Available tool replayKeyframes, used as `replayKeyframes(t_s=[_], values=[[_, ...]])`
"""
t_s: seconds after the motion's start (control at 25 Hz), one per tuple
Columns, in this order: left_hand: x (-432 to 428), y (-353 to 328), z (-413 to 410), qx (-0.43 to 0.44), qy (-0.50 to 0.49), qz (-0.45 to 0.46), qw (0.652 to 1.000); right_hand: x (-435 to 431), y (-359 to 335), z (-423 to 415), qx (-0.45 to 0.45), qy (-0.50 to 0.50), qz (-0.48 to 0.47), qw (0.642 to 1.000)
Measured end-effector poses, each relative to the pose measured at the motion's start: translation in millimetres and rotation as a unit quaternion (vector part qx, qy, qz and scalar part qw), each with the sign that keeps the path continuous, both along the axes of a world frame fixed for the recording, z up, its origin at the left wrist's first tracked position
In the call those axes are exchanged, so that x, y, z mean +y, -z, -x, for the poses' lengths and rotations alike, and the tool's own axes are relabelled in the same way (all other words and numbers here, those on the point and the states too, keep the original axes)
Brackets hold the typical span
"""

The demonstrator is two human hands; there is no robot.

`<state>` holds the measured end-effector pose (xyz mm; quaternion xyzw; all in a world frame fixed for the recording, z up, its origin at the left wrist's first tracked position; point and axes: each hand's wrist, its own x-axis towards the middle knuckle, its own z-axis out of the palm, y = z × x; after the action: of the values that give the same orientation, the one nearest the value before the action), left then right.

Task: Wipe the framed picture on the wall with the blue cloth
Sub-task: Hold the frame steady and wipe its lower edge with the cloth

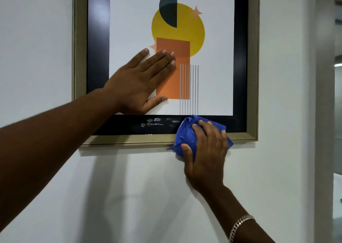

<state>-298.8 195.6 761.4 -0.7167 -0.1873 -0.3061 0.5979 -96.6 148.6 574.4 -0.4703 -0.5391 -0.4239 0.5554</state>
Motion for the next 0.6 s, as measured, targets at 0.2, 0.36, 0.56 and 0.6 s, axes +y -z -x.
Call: replayKeyframes(t_s=[0.2, 0.36, 0.56, 0.6], values=[[1.9, -7.7, 7.3, -0.046, 0.012, -0.003, 0.999, 6.1, -9.1, 27.9, 0.079, -0.021, -0.032, 0.996], [1.9, -6.0, 8.8, -0.026, 0.001, 0.002, 1.000, 10.1, -1.2, 36.5, 0.000, -0.003, -0.027, 1.000], [6.6, 0.6, 14.6, -0.060, 0.019, -0.002, 0.998, 10.4, 0.2, 65.3, 0.036, -0.021, -0.042, 0.998], [6.3, 2.0, 14.9, -0.071, 0.020, 0.001, 0.997, 10.3, 2.1, 64.3, 0.016, -0.019, -0.041, 0.999]])
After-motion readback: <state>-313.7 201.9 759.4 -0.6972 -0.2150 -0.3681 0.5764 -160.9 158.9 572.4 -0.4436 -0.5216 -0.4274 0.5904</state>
